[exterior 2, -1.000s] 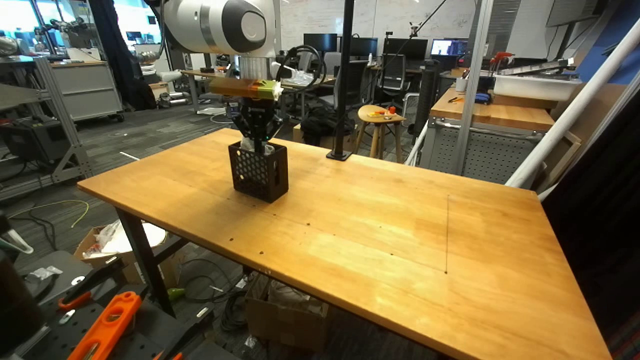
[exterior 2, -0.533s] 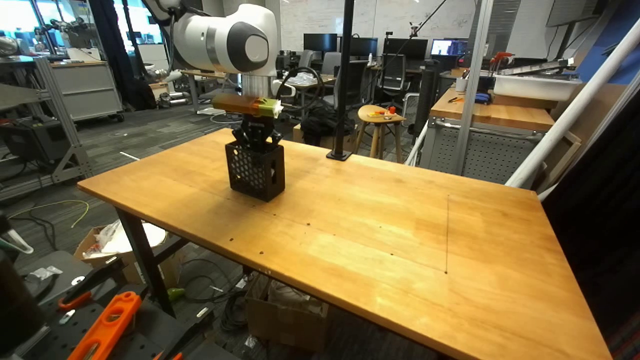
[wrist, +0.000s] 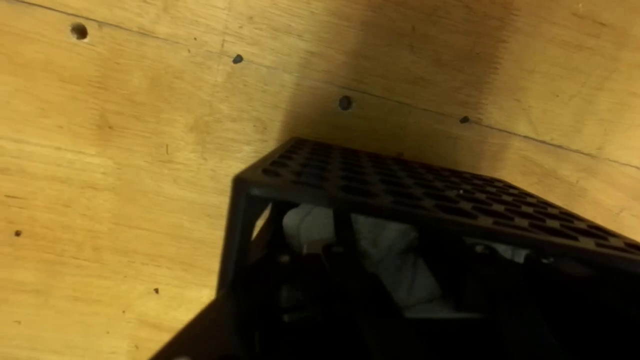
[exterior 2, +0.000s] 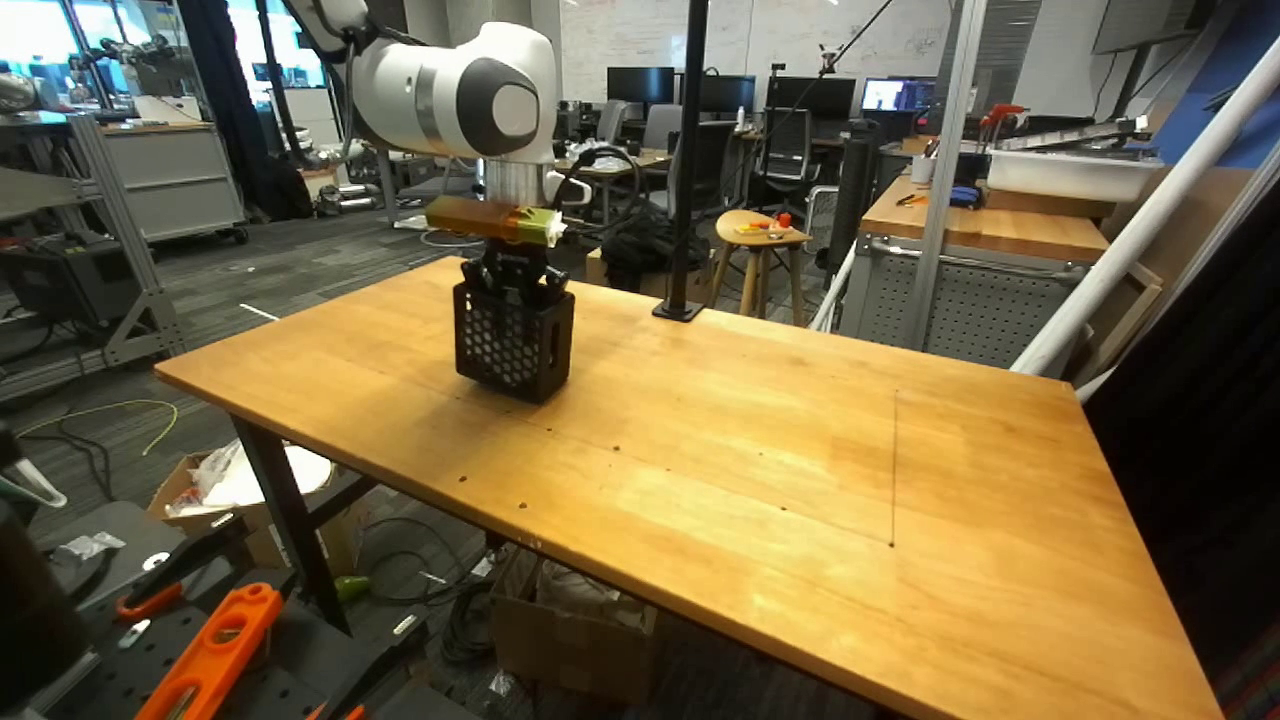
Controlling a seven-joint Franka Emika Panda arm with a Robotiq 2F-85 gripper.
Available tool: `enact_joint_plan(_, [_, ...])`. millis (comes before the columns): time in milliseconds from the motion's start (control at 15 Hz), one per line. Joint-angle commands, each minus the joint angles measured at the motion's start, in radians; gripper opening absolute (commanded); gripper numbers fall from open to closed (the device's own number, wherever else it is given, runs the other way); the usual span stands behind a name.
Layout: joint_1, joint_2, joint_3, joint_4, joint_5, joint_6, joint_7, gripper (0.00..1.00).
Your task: Put the white towel in the black basket.
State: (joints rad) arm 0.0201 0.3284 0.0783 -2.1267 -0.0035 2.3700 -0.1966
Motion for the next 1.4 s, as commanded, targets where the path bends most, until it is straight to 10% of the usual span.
enact_joint_plan(0, [-0.008,-0.034,-0.002,-0.015,0.009,0.007,-0.006,0.71])
enact_joint_plan(200, [-0.003,-0.061,-0.006,-0.023,-0.004,0.002,0.006,0.68])
enact_joint_plan(267, [0.0,-0.066,-0.006,-0.024,-0.01,0.0,0.009,0.31])
enact_joint_plan(600, [0.016,-0.099,-0.006,-0.029,-0.037,-0.008,0.024,0.01])
enact_joint_plan(1333, [0.032,-0.195,-0.007,-0.042,-0.095,-0.074,0.034,0.14])
